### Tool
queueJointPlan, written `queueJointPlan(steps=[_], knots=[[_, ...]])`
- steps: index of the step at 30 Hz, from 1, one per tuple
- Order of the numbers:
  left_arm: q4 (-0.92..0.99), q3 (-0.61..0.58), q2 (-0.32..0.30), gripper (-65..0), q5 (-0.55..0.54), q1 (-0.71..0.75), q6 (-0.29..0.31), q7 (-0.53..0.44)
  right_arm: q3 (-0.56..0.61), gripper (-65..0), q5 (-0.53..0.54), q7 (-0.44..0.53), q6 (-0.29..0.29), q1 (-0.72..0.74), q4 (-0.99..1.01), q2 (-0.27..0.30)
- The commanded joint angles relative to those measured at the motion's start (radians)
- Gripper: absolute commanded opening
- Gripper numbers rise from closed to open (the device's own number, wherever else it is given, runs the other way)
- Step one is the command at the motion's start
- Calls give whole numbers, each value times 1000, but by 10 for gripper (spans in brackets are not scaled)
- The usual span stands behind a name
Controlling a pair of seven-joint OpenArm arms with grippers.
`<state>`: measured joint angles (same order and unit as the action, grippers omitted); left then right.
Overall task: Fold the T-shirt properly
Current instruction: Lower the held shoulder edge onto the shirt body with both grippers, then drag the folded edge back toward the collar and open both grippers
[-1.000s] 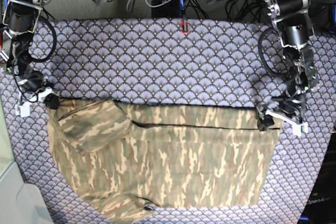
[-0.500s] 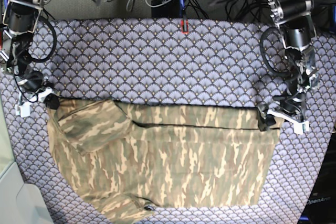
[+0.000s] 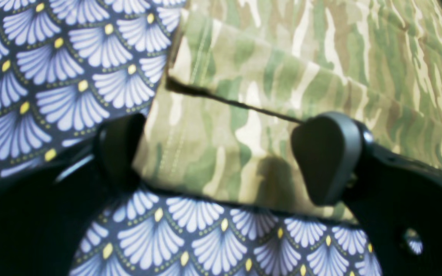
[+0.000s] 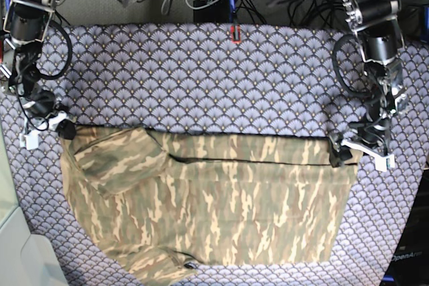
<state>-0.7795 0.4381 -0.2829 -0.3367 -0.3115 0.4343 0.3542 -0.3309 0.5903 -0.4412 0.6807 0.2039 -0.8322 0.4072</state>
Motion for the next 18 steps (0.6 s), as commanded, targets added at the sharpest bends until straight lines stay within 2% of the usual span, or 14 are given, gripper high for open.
queueJointPlan(steps=[1,3,9,10,12,13,18], knots=[[-1,0,-12,-84,12,-10,-13,33,-4,-650,15,18,17,15,-14,22],[-1,0,-12,-176,12,-10,-13,33,-4,-650,15,18,17,15,-14,22],[-1,1,-12,-626,12,-10,-18,33,-4,-650,15,17,17,13,-14,22],[-1,1,-12,-650,14,-10,-38,35,-4,-650,15,17,17,13,-14,22],[-1,1,-12,-629,14,-5,-111,35,-4,-650,15,0,17,13,-16,22],[-5,1,-12,-631,14,-2,-130,35,-4,-650,15,-8,17,13,-16,22],[-10,1,-31,-645,14,5,-142,36,-4,-650,15,-15,17,13,-17,22]])
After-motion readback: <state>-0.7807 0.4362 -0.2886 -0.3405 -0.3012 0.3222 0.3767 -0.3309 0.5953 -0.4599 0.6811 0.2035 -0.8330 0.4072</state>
